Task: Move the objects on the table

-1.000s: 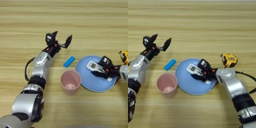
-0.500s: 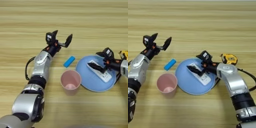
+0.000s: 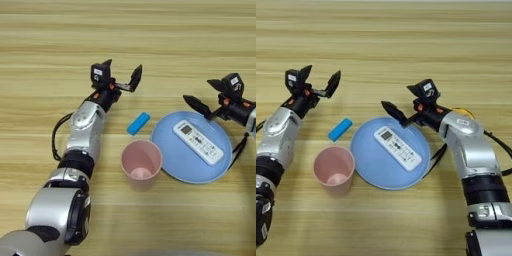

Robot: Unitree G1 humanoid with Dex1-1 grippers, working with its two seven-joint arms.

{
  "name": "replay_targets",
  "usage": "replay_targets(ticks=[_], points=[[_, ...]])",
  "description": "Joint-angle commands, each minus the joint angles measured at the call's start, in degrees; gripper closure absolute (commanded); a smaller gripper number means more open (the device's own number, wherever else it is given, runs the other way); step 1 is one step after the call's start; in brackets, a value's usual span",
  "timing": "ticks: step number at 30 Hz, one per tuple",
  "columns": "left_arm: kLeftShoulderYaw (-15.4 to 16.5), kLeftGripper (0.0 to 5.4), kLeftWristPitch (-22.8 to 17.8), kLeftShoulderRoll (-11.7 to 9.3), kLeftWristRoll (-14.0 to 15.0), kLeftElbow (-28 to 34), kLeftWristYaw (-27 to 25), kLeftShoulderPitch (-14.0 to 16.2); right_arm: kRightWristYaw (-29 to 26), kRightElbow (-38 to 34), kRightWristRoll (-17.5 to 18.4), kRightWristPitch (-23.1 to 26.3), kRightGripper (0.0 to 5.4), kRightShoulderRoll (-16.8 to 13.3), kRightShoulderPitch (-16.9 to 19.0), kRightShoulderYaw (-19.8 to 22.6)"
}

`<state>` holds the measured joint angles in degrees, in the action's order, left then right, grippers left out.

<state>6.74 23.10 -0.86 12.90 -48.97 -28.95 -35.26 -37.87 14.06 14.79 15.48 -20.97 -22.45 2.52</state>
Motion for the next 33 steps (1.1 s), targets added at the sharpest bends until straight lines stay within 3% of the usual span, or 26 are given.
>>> replay_targets(ticks=[1, 4, 11, 16, 19, 21, 24, 30, 33], points=[[-0.5, 0.0, -0.4, 0.1, -0.2, 0.5, -1.3, -0.9, 1.9, 1.4, -0.5, -0.6, 0.03, -0.5, -2.8, 1.6], [-0.3, 0.0, -1.0, -0.2, -0.1, 0.2, -1.0, -1.3, 3.4, 2.2, 0.1, -1.7, 0.03, -0.4, -3.9, 3.2], [-1.1, 0.0, -0.7, -1.0, -1.9, -0.2, 0.3, -1.7, 7.7, 6.0, -1.2, -17.5, 0.03, 0.1, -6.2, 7.3], [-0.9, 0.0, 0.6, -1.1, -2.1, -0.7, 0.4, -1.8, 12.7, 11.4, 0.7, -19.3, 0.03, -0.1, -10.2, 11.7], [-1.2, 0.0, -0.3, -1.4, -2.5, -0.9, 0.7, -2.0, 14.2, 15.2, -0.8, -20.2, 0.03, -1.6, -12.0, 12.3], [-1.2, 0.0, -0.2, -1.6, -2.6, -1.1, 0.7, -2.1, 14.7, 17.7, -2.5, -21.0, 0.03, -3.1, -12.7, 11.8], [-1.2, 0.0, -0.1, -1.7, -2.7, -1.6, 1.0, -2.3, 13.1, 21.0, -1.8, -18.7, 0.03, -4.2, -13.8, 11.9], [-1.1, 0.0, -0.2, -2.1, -3.3, -3.3, 2.6, -3.1, 13.7, 23.3, -5.9, -23.1, 0.03, -6.1, -13.5, 9.8], [-0.7, 0.0, -0.6, -2.8, -4.0, -5.3, 5.1, -4.1, 12.0, 24.0, -6.8, -19.4, 0.03, -7.4, -12.7, 8.6]])
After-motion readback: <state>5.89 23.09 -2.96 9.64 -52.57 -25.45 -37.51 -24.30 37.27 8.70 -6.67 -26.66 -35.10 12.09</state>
